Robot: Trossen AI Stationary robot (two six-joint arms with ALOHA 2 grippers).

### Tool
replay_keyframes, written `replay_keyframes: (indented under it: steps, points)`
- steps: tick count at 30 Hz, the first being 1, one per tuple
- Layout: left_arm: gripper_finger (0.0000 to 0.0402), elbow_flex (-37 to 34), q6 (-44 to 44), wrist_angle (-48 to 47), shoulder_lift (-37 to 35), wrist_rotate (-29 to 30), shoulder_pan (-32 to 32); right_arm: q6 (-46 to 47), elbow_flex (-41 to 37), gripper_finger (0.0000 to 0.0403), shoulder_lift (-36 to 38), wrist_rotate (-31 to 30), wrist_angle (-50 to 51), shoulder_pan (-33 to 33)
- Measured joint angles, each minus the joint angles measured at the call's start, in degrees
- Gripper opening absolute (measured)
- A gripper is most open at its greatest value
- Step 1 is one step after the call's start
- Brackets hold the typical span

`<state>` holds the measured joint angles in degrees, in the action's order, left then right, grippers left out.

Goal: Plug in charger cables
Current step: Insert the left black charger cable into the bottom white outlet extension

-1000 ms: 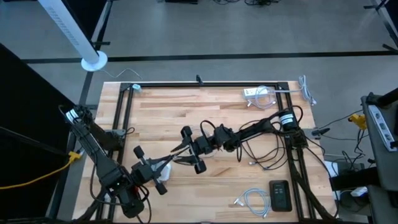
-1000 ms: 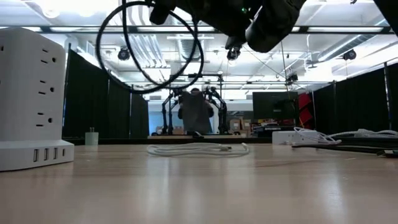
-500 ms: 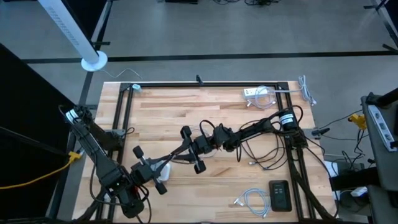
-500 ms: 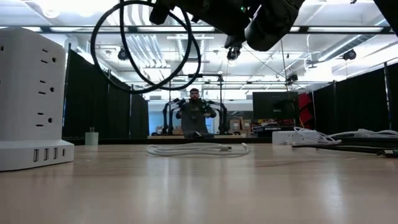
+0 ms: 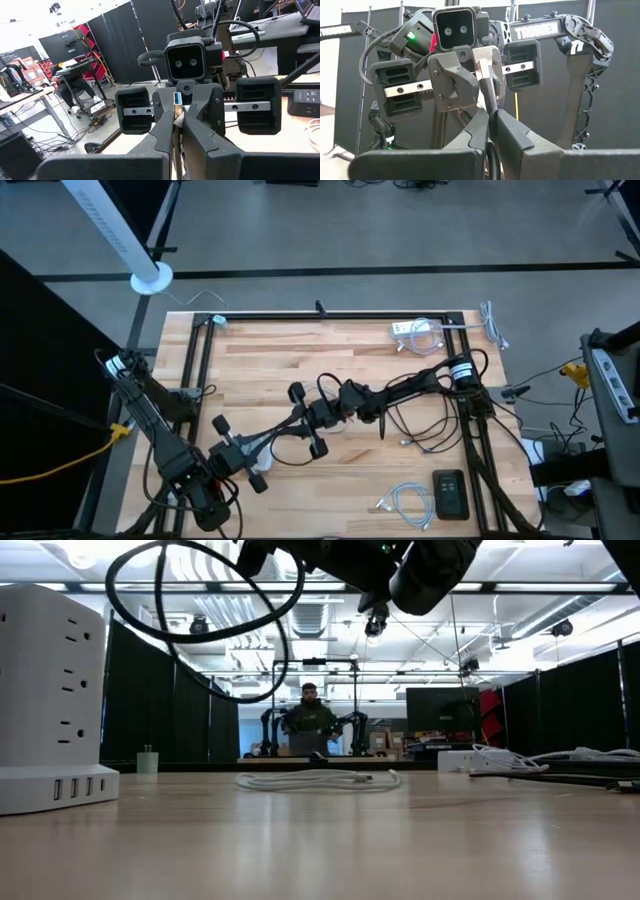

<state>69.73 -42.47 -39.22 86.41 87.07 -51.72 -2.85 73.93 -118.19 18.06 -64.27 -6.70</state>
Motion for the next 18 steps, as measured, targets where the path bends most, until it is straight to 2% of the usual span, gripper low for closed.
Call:
replay_keyframes:
  steps: [3,7,11,18]
  points:
    - [0.0013,0.0,0.0,0.02,-0.02,0.02,0.02,0.31,0.0,0.0014,0.0,-0.03,0.09,0.01]
    - [0.005,0.0,0.35,0.03,-0.04,-0.16,-0.03,0.74,0.0,0.0014,0.04,-0.11,1.85,0.11]
    - [0.0087,0.0,0.83,0.11,-0.98,-0.56,-0.52,-0.15,-0.09,0.0007,0.3,-0.93,7.7,0.11]
    - [0.0137,0.0,0.37,-0.06,-2.31,-6.85,0.32,-5.01,-0.09,0.0002,0.96,-3.1,12.32,-0.05]
